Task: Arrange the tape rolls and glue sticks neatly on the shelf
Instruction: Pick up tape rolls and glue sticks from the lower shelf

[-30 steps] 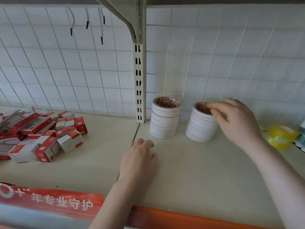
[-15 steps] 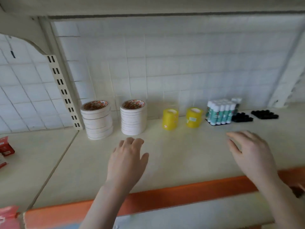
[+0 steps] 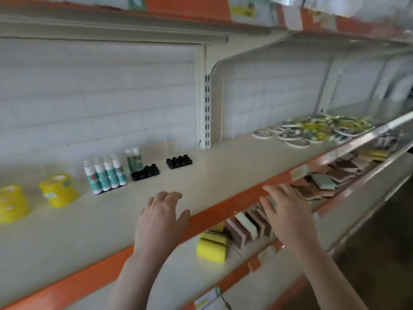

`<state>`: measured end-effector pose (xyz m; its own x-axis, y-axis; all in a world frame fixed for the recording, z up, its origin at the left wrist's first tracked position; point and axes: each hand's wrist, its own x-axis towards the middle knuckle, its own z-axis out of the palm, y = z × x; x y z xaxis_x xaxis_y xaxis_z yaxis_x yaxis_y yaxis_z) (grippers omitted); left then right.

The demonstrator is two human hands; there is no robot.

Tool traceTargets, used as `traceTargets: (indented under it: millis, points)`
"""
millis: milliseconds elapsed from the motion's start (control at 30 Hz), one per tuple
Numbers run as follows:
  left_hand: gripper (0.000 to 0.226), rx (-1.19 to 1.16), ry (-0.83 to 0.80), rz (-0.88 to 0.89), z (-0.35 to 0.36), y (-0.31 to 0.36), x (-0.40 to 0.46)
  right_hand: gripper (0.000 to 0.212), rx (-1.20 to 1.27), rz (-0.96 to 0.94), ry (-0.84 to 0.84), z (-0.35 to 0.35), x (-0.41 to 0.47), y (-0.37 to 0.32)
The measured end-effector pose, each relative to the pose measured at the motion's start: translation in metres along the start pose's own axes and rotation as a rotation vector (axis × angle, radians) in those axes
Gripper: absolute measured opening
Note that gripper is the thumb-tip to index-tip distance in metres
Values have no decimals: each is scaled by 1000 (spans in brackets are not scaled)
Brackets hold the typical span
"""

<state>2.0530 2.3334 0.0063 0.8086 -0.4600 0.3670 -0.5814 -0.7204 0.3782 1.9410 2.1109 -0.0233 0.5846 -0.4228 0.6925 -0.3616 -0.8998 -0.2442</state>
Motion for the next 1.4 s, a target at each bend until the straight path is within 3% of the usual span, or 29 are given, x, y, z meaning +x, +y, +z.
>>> traceTargets:
  millis: [200, 333, 700, 900, 1167, 1400]
  points:
    - [40, -63, -26, 62, 62, 92, 49, 23, -112, 106, -85, -10, 29, 104]
    - [40, -120, -36, 86, 108, 145, 87, 21, -151, 149, -55, -2, 56, 165]
    - [40, -195, -58, 118, 213, 271, 215, 21, -131, 215, -93, 44, 171, 338]
    - [41, -147, -19, 65, 249, 313, 254, 15, -53, 80, 9, 72, 232, 399]
    - [38, -75, 91, -162, 297, 366, 284, 19, 165, -143, -113, 112, 302, 462]
    - [34, 1, 136, -284, 306, 374, 293, 18, 248, -273, -124, 142, 331, 464]
